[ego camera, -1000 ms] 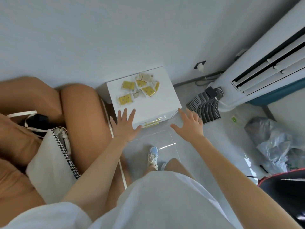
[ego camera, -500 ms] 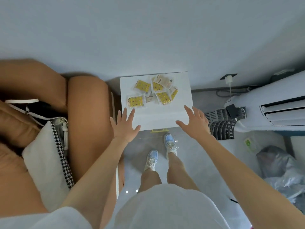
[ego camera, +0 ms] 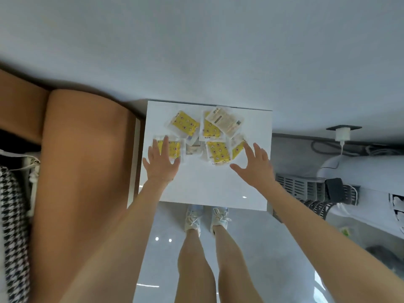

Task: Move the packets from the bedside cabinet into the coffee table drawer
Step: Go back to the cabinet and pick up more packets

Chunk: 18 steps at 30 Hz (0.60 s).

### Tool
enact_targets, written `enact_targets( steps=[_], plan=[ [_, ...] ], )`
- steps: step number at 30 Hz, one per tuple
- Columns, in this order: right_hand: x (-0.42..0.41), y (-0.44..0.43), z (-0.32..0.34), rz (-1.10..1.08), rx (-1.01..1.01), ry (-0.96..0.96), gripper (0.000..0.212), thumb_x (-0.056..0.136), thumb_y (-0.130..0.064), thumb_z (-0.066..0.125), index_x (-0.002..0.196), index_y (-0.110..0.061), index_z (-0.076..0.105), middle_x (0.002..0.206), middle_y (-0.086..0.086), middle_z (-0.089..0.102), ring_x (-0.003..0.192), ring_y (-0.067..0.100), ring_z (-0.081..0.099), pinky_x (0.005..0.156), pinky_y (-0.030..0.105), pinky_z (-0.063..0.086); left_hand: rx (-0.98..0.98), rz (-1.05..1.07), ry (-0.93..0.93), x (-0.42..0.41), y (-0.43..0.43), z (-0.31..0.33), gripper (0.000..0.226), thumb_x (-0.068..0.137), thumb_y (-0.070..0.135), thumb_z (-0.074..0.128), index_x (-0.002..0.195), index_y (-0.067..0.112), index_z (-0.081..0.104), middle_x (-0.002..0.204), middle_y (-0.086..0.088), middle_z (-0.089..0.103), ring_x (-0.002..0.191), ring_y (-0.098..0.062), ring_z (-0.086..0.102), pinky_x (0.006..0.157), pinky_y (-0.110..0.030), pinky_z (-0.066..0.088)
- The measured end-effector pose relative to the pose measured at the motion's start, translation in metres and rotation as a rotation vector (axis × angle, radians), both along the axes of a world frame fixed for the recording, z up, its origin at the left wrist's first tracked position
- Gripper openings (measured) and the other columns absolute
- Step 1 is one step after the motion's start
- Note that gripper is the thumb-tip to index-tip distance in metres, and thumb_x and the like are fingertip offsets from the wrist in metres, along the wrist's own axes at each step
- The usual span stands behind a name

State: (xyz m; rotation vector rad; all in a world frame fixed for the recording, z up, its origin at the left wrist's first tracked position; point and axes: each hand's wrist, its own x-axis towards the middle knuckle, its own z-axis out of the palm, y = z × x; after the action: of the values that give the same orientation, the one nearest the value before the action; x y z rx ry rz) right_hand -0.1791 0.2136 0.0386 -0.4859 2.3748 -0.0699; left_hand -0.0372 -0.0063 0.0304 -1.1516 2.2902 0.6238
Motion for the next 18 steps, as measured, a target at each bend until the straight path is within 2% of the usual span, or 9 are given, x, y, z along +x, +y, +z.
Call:
enact_targets(
  steps=[5, 9, 11, 15, 18],
  plan=[
    [-0.031, -0.039, -0.045, -0.06, -0.122, 0.08, 0.098, 0.081, -0.065, 0.056, 0.153, -0.023, 0.005, 0.161, 0.009, 0.005, 0.148, 0.032, 0.006, 0.115, 0.05, 0.019, -0.085, -0.019, 0.091, -0.04, -0.024, -0.04, 0.072, 0.094, 0.054, 0.039, 0.151, 0.031, 0.0, 0.16, -0.007, -0.006, 0.147, -0.028, -0.005, 0.115, -0.051, 0.002],
    [-0.04, -0.072, -0.07, -0.168, -0.169, 0.087, 0.103, 0.08, -0.067, 0.055, 0.153, -0.02, -0.001, 0.161, 0.01, 0.002, 0.148, 0.03, 0.002, 0.117, 0.049, 0.013, -0.075, 0.175, 0.046, -0.059, -0.036, -0.063, 0.079, 0.089, 0.066, 0.035, 0.15, 0.033, -0.004, 0.159, -0.008, -0.01, 0.146, -0.03, -0.007, 0.113, -0.059, 0.006],
    [-0.038, -0.083, -0.079, -0.152, -0.141, 0.085, 0.105, 0.078, -0.07, 0.055, 0.153, -0.022, 0.0, 0.161, 0.011, -0.003, 0.148, 0.032, -0.002, 0.117, 0.051, 0.011, -0.038, 0.192, 0.024, -0.059, -0.038, -0.071, 0.083, 0.086, 0.069, 0.037, 0.149, 0.037, -0.006, 0.159, -0.008, -0.011, 0.146, -0.032, -0.008, 0.111, -0.063, 0.008],
    [-0.029, -0.087, -0.084, -0.067, -0.083, 0.106, 0.094, 0.082, -0.067, 0.053, 0.153, -0.027, 0.006, 0.161, 0.011, -0.007, 0.147, 0.035, -0.009, 0.117, 0.054, 0.005, -0.068, 0.113, 0.023, -0.043, -0.035, -0.079, 0.083, 0.083, 0.073, 0.036, 0.148, 0.04, -0.004, 0.159, -0.004, -0.013, 0.146, -0.029, -0.01, 0.111, -0.062, 0.012],
    [-0.025, -0.081, -0.082, -0.074, -0.177, 0.136, 0.072, 0.089, -0.054, 0.053, 0.149, -0.026, 0.025, 0.161, 0.012, 0.002, 0.147, 0.033, -0.01, 0.119, 0.05, -0.001, -0.145, 0.05, 0.011, -0.036, -0.037, -0.084, 0.084, 0.084, 0.072, 0.037, 0.149, 0.039, -0.004, 0.159, -0.004, -0.013, 0.146, -0.028, -0.009, 0.113, -0.059, 0.01]
  ],
)
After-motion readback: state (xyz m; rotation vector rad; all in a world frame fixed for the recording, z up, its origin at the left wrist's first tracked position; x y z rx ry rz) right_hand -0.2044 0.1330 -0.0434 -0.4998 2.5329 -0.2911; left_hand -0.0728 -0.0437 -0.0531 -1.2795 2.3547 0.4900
